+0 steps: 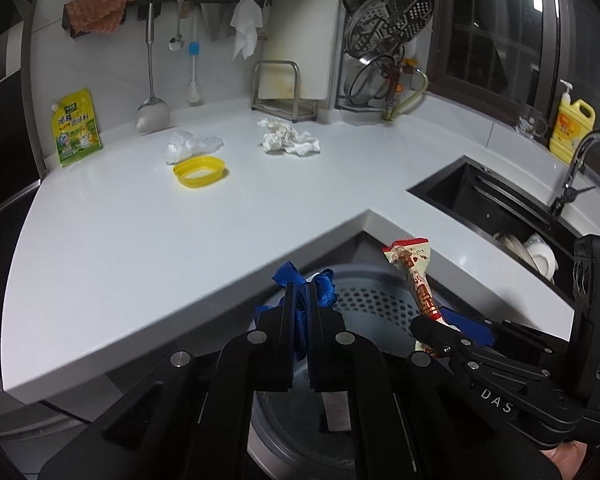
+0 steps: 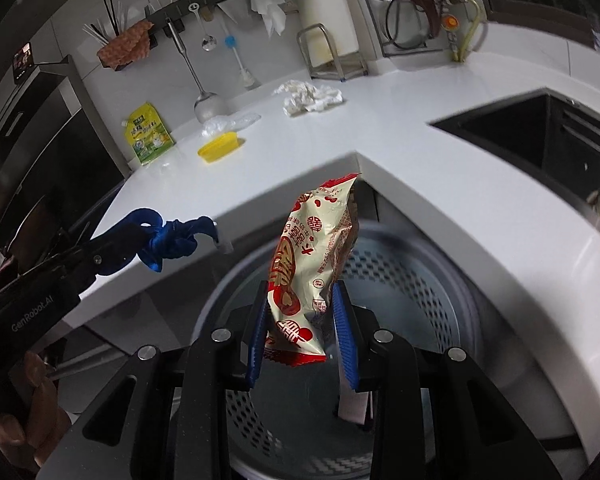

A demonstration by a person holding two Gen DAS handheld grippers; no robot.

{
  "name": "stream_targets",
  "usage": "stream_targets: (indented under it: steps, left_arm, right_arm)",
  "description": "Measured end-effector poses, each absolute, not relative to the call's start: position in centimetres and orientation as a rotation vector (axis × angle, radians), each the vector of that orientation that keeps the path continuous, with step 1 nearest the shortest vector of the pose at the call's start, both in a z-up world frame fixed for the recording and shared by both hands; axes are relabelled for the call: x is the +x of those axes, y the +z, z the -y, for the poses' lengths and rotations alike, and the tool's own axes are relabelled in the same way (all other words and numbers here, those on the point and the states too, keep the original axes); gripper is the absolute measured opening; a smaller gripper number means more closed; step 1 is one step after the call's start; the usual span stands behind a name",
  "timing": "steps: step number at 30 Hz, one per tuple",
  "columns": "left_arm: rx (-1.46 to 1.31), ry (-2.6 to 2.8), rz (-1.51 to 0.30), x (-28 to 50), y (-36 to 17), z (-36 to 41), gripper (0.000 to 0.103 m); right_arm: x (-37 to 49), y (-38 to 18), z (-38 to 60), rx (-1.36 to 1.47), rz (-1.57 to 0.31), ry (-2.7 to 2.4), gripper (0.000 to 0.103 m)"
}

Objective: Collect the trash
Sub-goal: 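Carry the wrapper and blue strap over the grey bin with both tools, then open both tools to drop the wrapper and strap into the bin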

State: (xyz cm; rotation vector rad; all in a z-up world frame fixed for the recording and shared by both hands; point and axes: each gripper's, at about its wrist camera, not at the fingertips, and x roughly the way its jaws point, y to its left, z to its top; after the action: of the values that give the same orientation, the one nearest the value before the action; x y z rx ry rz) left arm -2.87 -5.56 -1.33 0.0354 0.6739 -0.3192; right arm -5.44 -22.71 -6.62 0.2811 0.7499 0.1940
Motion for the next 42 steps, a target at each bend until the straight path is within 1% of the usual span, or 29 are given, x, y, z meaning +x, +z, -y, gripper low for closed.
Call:
stream_targets:
  steps: [6,12,30,42]
  left_arm:
    - [0.051,-0.320,-0.710,-3.8,-3.3,6.2,0.005]
    - [0.067,-0.318,-0.754,-3.9,-5.1,7.2,0.005]
    - [0.091,-0.316,-0.840,-3.6,-8.1,7.9,0.005]
    - [0.079,-0.302,-0.874,-2.8,-9.1,7.7,0.007]
  right_arm:
    - [-7.7,-8.9,23.8,0.302,-0.801,0.169,0.030]
    - [-8.7,-9.0,23.5,0.258,-0.799,0.155,0.030]
    - [-7.9,-10.7,23.4,0.236,-0.862,0.119,0.031]
    - [-7.6,-11.1,22.3,0.136,-0.858,0.088,0.031]
